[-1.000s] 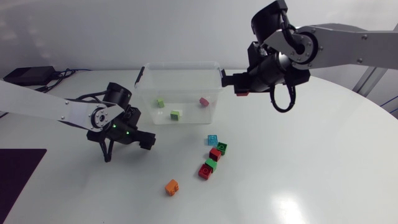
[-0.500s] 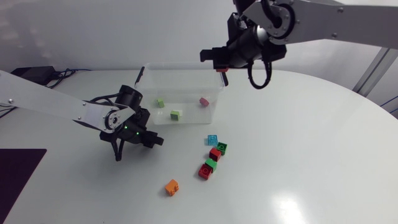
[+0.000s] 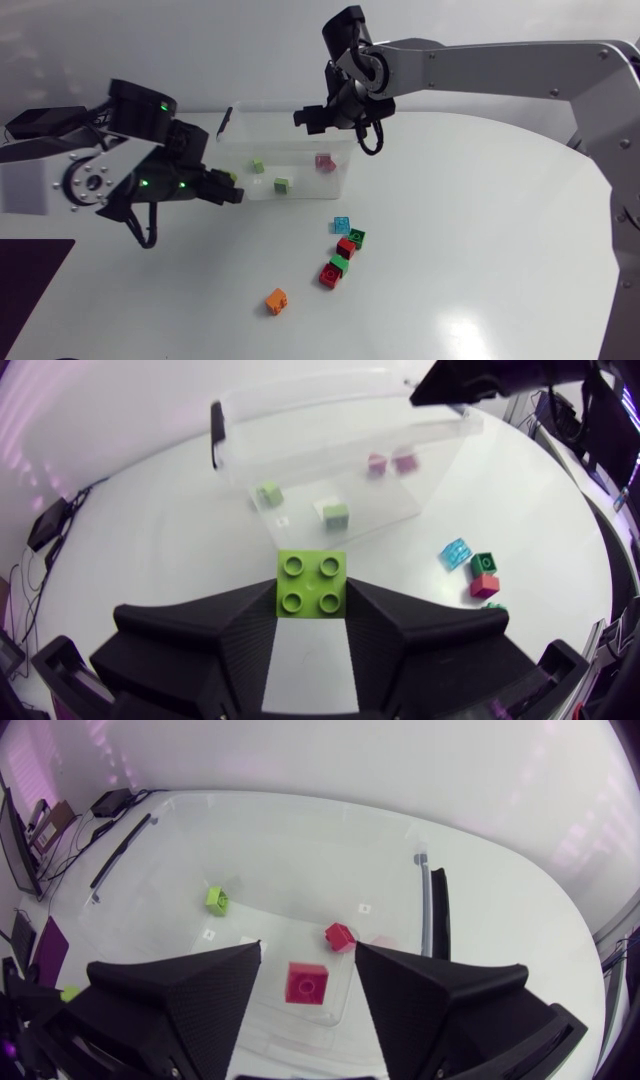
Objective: Place the duplo bricks in the container
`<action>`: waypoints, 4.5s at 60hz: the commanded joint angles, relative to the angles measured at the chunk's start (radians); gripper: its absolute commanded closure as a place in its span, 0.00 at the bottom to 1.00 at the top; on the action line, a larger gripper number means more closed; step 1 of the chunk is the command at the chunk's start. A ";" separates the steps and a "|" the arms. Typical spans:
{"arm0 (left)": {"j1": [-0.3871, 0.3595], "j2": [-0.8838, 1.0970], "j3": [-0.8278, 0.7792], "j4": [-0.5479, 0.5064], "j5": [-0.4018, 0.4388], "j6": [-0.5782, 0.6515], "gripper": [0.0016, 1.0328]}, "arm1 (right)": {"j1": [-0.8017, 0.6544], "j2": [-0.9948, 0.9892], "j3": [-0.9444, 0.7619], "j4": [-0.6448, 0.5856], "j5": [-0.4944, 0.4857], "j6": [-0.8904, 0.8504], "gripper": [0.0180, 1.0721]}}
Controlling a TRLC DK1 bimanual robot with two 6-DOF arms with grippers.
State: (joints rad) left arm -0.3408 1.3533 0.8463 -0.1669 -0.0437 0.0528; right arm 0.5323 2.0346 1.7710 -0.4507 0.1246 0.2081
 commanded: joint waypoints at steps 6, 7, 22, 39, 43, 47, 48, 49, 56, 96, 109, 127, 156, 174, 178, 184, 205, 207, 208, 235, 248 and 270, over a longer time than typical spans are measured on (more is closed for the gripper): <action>0.010 -0.103 0.074 -0.013 -0.008 0.030 0.84 | 0.011 -0.139 -0.091 -0.013 -0.002 -0.035 0.14; 0.008 -0.102 0.085 -0.011 -0.008 0.030 0.84 | 0.011 -0.163 -0.114 -0.013 -0.002 -0.038 0.14; -0.003 0.030 0.243 0.109 -0.008 0.045 0.84 | -0.009 -0.465 -0.441 -0.011 -0.054 -0.116 0.14; -0.010 0.342 0.501 0.156 0.005 0.064 0.83 | -0.022 -0.619 -0.772 0.040 -0.141 -0.242 0.14; -0.009 0.428 0.577 0.147 0.015 0.073 0.83 | -0.048 -0.622 -0.825 0.076 -0.178 -0.283 0.14; -0.006 0.504 0.643 0.141 0.030 0.085 0.83 | -0.077 -0.597 -0.864 0.124 -0.194 -0.331 0.14; -0.006 0.518 0.660 0.138 0.033 0.087 0.83 | -0.084 -0.590 -0.871 0.130 -0.204 -0.343 0.14; -0.006 0.544 0.685 0.129 0.034 0.097 0.83 | -0.098 -0.574 -0.875 0.136 -0.217 -0.360 0.14; -0.001 0.644 0.803 0.043 0.056 0.122 0.72 | -0.150 -0.478 -0.881 0.182 -0.266 -0.435 0.14; -0.015 0.086 0.284 -0.324 0.212 0.364 0.07 | -0.134 -0.203 -0.808 0.211 -0.353 -0.610 0.10; -0.087 0.024 0.079 -0.364 0.211 0.412 0.07 | -0.104 -0.165 -0.739 0.199 -0.350 -0.610 0.11; -0.248 0.075 -0.015 -0.362 0.212 0.360 0.07 | -0.083 -0.108 -0.705 0.152 -0.316 -0.616 0.44; -0.323 0.213 -0.046 -0.330 0.196 0.337 0.07 | -0.089 -0.372 -0.817 0.126 -0.275 -0.624 0.74; -0.348 0.291 -0.070 -0.249 0.186 0.332 0.18 | -0.060 -0.550 -0.705 0.006 -0.237 -0.555 0.74; -0.353 0.314 -0.070 -0.230 0.186 0.329 0.29 | -0.052 -0.551 -0.663 0.004 -0.235 -0.529 0.74; -0.354 0.342 -0.075 -0.206 0.180 0.320 0.61 | -0.048 -0.528 -0.593 0.017 -0.229 -0.487 0.74; -0.343 0.164 -0.130 -0.221 0.163 0.323 0.88 | -0.043 -0.310 -0.297 0.043 -0.226 -0.386 0.74; -0.325 0.130 -0.130 -0.223 0.163 0.325 0.88 | -0.040 -0.286 -0.271 0.044 -0.226 -0.377 0.74; -0.316 0.112 -0.128 -0.227 0.163 0.326 0.88 | -0.040 -0.274 -0.257 0.046 -0.226 -0.372 0.74; -0.112 -0.151 0.109 -0.353 0.176 0.384 0.88 | -0.022 -0.007 0.047 -0.008 -0.172 -0.332 0.10; -0.043 -0.066 0.289 -0.246 0.192 0.355 0.88 | -0.040 -0.171 -0.116 -0.013 -0.171 -0.345 0.07; 0.002 0.325 0.557 -0.014 0.183 0.272 0.87 | -0.049 -0.494 -0.518 -0.019 -0.141 -0.260 0.07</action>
State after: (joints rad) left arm -0.3523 1.5826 1.3304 -0.2039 0.1444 0.3611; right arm 0.4889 1.5719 1.3472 -0.4538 -0.0277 -0.1009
